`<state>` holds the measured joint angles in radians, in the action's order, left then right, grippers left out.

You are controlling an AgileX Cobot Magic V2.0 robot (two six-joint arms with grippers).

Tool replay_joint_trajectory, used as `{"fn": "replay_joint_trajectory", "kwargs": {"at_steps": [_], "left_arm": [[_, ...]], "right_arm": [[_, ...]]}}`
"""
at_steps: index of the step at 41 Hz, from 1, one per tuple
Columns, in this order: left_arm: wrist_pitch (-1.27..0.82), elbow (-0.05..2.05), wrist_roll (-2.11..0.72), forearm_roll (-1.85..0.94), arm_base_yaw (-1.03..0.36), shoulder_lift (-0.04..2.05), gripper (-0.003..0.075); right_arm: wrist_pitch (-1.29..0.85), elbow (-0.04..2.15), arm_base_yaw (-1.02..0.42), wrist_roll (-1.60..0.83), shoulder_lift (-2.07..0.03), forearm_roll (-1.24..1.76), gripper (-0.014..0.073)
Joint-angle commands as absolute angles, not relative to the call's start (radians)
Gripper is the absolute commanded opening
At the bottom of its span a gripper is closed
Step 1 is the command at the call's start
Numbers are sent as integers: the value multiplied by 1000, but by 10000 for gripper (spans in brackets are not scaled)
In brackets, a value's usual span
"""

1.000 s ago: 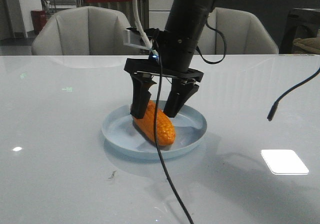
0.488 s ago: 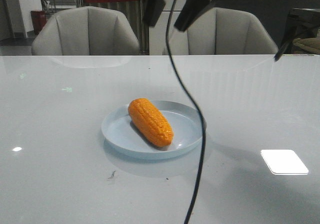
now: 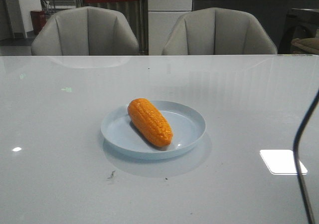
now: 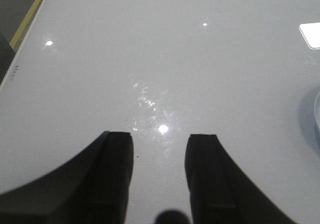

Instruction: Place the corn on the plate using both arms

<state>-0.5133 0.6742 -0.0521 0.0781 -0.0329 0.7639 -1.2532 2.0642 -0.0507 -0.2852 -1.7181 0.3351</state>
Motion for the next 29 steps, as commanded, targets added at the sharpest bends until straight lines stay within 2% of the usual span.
{"fn": "replay_joint_trajectory", "kwargs": {"at_steps": [1,10,21,29], "left_arm": [[-444,703,-44,72,-33,761,330],[-444,703,-44,72,-33,761,330],[-442,703,-44,72,-33,761,330],[-442,703,-44,72,-33,761,330]], "right_arm": [[-1288,1972,17,-286,-1577,339,603],[-1035,1587,119,-286,-1285,324,603],[-747,1051,124,-294,-909,297,603],[-646,782,124,-306,-699,296,603]]}}
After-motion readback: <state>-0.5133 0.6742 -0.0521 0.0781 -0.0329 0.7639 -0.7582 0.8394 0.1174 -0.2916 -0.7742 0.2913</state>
